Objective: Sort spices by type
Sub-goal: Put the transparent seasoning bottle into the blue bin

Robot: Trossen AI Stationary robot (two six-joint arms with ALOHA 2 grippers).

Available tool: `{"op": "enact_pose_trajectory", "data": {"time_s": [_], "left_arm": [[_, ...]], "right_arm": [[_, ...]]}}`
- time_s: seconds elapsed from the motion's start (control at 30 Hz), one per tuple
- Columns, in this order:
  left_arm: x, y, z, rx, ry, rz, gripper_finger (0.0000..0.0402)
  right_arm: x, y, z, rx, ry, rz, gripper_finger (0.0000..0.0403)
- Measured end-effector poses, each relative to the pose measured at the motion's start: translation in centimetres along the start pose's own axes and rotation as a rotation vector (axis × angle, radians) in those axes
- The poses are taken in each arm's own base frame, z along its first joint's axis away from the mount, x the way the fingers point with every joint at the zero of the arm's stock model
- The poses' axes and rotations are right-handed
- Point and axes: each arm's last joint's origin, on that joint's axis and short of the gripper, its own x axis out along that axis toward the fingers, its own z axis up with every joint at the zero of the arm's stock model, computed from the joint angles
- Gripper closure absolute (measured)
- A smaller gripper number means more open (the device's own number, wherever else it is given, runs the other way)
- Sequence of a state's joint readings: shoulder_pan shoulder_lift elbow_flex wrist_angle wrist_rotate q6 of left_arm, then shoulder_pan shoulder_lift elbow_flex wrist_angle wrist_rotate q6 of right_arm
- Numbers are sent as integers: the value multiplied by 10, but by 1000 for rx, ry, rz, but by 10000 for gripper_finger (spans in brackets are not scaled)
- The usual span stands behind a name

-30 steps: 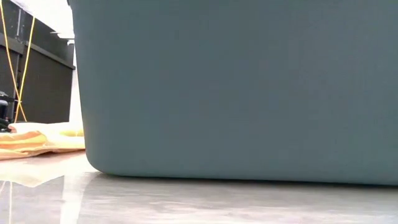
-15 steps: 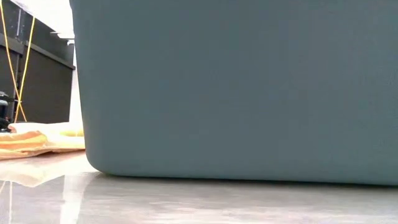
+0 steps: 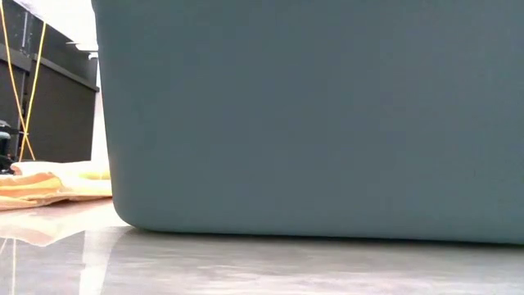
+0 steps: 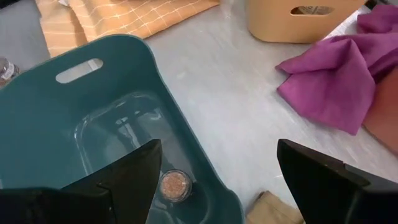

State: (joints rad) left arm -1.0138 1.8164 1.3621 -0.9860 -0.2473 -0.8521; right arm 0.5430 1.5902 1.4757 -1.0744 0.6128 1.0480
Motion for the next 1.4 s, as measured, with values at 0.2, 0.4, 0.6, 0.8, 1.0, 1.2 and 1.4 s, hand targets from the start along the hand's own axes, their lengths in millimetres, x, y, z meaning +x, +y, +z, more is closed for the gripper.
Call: {"op": "enact_pose_trajectory", "data": {"time_s": [0.2,0.4,0.6,0.8,1.0,1.2,1.4], "left_arm": [[16,-10,3,42,4,-34,102],[28,-10,4,-9,35,-10,102],[42,-8,8,-28,69,16,102],[44,-7,8,-34,84,15,102],[46,-7,6,-64,106,9,120],[55,-3,-1,-93,123,28,155],[59,-2,0,-109,112,17,187]], "right_arm": [[0,0,0,-39,-6,-8,89],[0,-1,0,-47,-11,-12,89],[0,-1,0,-39,-14,-14,89],[0,-1,0,-39,-14,-14,89],[0,-1,0,-39,-14,-14,89],[0,-1,0,-39,-14,-14,89],[0,-1,0,-39,-14,-14,89]]}}
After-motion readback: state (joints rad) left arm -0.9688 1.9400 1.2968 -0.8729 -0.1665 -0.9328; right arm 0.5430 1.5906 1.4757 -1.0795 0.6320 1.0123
